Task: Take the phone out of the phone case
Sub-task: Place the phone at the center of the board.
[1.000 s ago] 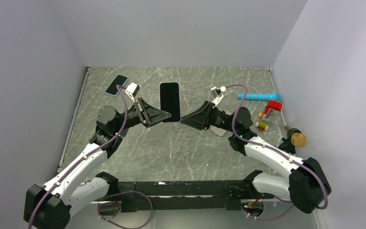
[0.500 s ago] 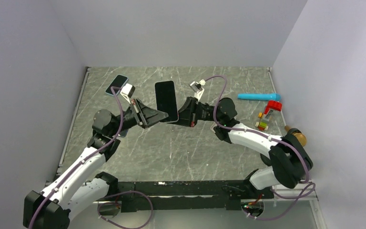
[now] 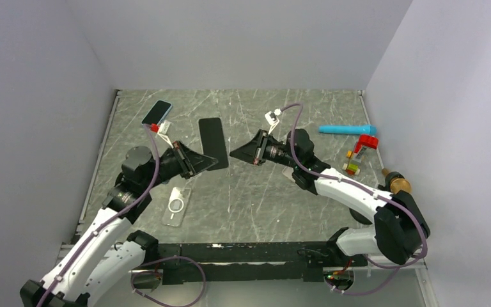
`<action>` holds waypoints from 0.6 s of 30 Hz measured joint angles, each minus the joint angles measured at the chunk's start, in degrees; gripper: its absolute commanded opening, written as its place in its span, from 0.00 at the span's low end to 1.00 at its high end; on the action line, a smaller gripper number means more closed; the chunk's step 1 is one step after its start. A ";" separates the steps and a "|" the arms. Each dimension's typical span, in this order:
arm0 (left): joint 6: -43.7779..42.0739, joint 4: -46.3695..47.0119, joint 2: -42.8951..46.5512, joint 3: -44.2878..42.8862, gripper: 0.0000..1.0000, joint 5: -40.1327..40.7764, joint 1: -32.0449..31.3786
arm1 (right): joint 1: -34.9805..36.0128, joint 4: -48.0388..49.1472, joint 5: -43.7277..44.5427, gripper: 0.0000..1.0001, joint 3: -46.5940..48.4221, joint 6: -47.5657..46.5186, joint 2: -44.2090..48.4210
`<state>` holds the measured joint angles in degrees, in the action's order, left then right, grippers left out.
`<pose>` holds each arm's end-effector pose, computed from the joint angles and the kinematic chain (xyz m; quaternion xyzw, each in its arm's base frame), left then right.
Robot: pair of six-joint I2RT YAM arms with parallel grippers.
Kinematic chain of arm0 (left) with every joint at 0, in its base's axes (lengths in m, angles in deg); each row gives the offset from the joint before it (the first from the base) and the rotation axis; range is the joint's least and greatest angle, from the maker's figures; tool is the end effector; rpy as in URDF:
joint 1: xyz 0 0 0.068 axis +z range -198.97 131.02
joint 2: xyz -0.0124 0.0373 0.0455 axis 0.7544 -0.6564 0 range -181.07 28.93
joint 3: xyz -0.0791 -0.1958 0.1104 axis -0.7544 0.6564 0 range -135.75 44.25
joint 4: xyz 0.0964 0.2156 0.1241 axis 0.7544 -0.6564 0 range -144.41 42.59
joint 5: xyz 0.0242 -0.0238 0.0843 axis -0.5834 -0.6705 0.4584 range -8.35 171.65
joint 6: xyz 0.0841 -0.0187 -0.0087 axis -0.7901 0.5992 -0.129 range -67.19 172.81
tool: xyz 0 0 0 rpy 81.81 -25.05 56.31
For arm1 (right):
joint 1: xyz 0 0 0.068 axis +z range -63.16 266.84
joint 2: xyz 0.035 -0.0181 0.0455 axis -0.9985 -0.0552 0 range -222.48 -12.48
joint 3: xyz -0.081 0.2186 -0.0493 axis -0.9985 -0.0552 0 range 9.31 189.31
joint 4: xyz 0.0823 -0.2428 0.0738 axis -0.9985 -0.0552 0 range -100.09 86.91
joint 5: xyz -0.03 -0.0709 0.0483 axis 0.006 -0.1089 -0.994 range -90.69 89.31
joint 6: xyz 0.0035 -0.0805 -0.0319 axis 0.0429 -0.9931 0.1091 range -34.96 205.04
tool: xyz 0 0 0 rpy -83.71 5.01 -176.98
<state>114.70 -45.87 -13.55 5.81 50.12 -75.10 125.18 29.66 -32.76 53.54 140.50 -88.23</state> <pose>0.2024 -0.1440 0.3037 -0.0347 0.7194 -0.6035 0.3422 0.2475 0.2477 0.2577 -0.0952 0.6942 0.6336 0.3282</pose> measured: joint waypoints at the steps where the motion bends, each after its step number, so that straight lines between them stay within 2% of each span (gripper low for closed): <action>1: -2.80 -3.48 0.81 -0.79 0.00 3.08 0.13 | -0.02 -3.30 1.99 0.18 -0.26 -1.27 0.63; 3: -7.65 -9.60 1.84 -1.90 0.00 8.52 0.98 | 0.00 -7.87 5.03 0.23 -1.09 -3.17 0.85; 6: -13.33 -18.10 0.96 -3.21 0.00 14.47 4.94 | 0.66 -13.49 8.48 0.37 -4.02 -5.03 0.33; 9: -15.85 -24.59 -1.18 -2.97 0.00 18.16 12.22 | 2.89 -17.44 11.41 0.53 -5.57 -5.66 -1.49; 12: -15.23 -29.16 -0.24 0.22 0.00 25.14 20.24 | 6.08 -21.66 15.87 0.60 -4.35 -4.26 -5.18; 15: -12.35 -32.33 1.55 3.45 0.00 33.81 26.64 | 9.90 -28.98 22.16 0.67 2.12 -1.01 -11.61; 18: -7.67 -31.80 1.77 7.21 0.00 36.00 34.07 | 15.61 -38.77 29.31 0.74 16.41 2.84 -22.12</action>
<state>107.03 -77.67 -11.78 13.02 86.12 -41.03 140.79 -9.11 -3.45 69.95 143.34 -110.35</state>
